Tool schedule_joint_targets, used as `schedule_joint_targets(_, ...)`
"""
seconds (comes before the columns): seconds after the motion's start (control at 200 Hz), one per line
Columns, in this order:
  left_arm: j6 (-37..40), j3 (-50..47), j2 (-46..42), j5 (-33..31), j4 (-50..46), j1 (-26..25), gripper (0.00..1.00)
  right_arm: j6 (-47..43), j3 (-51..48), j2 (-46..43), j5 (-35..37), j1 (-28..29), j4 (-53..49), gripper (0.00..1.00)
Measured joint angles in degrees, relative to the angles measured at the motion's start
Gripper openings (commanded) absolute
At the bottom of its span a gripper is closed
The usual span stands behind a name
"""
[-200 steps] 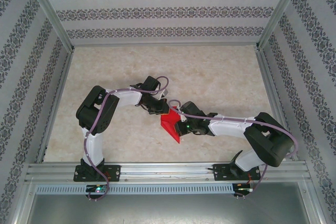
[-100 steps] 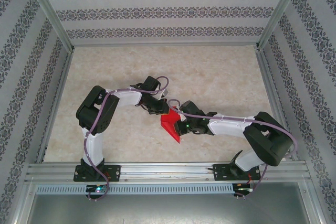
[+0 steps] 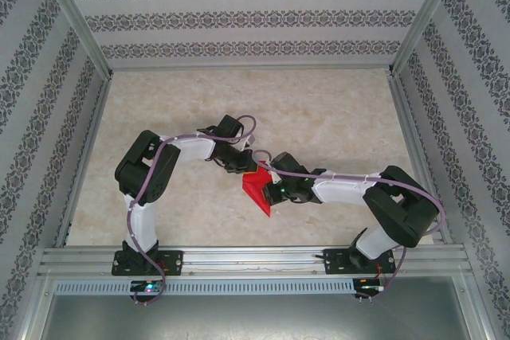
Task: Fold a paper plane with a square sheet of paper (fold left side to right side)
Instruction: Third fold the triangle at the center of the table.
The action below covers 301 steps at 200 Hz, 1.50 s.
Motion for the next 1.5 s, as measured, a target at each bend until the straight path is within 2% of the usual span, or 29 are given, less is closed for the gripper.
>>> schedule_joint_targets(0.17, 0.17, 0.0, -1.6, -2.05, -1.81, 0.31, 0.26, 0.02, 0.0, 0.35, -0.17, 0.0, 1.01, 0.0)
schedule_joint_targets(0.365, 0.17, -3.17, -7.61, -2.89, -2.01, 3.89, 0.24, 0.02, 0.0, 0.39, -0.22, 0.0, 1.07, 0.0)
schedule_joint_targets(0.495, 0.44, -9.68, -14.62, -2.47, -0.24, 6.38, 0.2, 0.02, -0.02, 0.39, -0.31, -0.02, 1.16, 0.0)
schedule_joint_targets(0.665, 0.13, -20.63, -23.06, 1.44, 5.86, 6.45, 0.16, 0.02, -0.02, 0.63, -0.59, -0.24, 1.62, 0.0)
schedule_joint_targets(0.794, -2.93, -28.11, -27.06, 5.14, 12.94, 6.01, 0.16, 0.02, -0.07, 0.74, -1.42, -0.76, 1.84, 0.0)
schedule_joint_targets(0.964, -7.69, -30.91, -26.95, 8.11, 20.98, 2.64, 0.16, 0.02, -0.07, 0.83, -1.62, -0.79, 1.95, 0.0)
schedule_joint_targets(1.104, -10.34, -30.88, -23.5, 8.96, 26.64, -0.07, 0.15, 0.02, -0.07, 0.94, -1.66, -0.79, 2.19, 0.0)
schedule_joint_targets(1.504, -12.0, -29.11, -17.62, 8.83, 28.83, -1.92, 0.14, 0.02, -0.07, 1.09, -2.14, -1.16, 2.36, 0.0)
